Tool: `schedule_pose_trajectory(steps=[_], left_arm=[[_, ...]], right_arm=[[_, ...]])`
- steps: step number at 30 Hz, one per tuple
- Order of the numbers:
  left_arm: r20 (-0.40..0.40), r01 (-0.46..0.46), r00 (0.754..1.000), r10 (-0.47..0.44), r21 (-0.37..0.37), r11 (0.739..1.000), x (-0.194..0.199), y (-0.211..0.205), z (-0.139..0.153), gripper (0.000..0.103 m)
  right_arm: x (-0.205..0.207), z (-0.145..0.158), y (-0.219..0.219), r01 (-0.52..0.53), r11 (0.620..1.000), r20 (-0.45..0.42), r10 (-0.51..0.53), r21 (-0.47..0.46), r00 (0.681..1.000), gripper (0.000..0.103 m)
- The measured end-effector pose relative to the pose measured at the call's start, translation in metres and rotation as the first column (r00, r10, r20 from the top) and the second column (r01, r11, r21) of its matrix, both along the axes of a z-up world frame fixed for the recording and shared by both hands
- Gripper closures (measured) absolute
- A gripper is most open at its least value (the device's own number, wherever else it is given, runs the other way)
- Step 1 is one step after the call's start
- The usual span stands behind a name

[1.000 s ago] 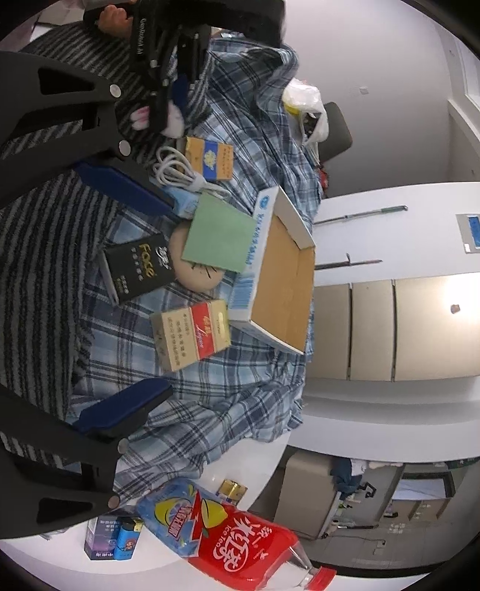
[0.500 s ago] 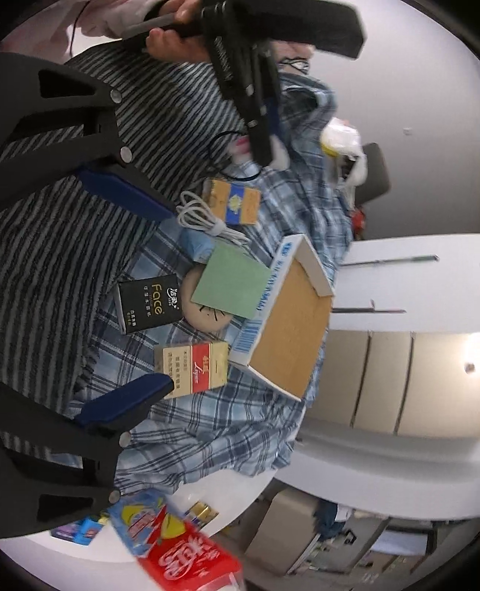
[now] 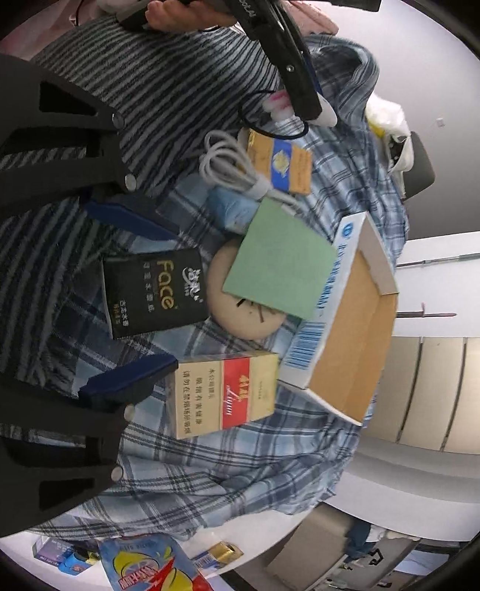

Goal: Organize soft objects
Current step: 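Lift the plush toy with the left tool while the right tool grasps the black Face tissue pack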

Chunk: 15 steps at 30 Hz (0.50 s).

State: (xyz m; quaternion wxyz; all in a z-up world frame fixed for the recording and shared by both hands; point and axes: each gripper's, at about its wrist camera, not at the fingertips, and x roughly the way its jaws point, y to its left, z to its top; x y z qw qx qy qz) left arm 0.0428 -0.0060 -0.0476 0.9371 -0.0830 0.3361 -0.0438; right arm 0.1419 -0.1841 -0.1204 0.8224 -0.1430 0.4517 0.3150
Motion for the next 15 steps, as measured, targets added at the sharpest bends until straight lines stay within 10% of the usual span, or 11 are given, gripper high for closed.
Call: schedule_pose_trajectory(steps=[15], left_arm=[[0.014,-0.015,1.000,0.014,0.027,1.000,-0.009,-0.003,0.008,0.067]], right_arm=[[0.001,-0.009,0.000,-0.042,0.999,-0.042,0.042,0.011,0.998,0.058]])
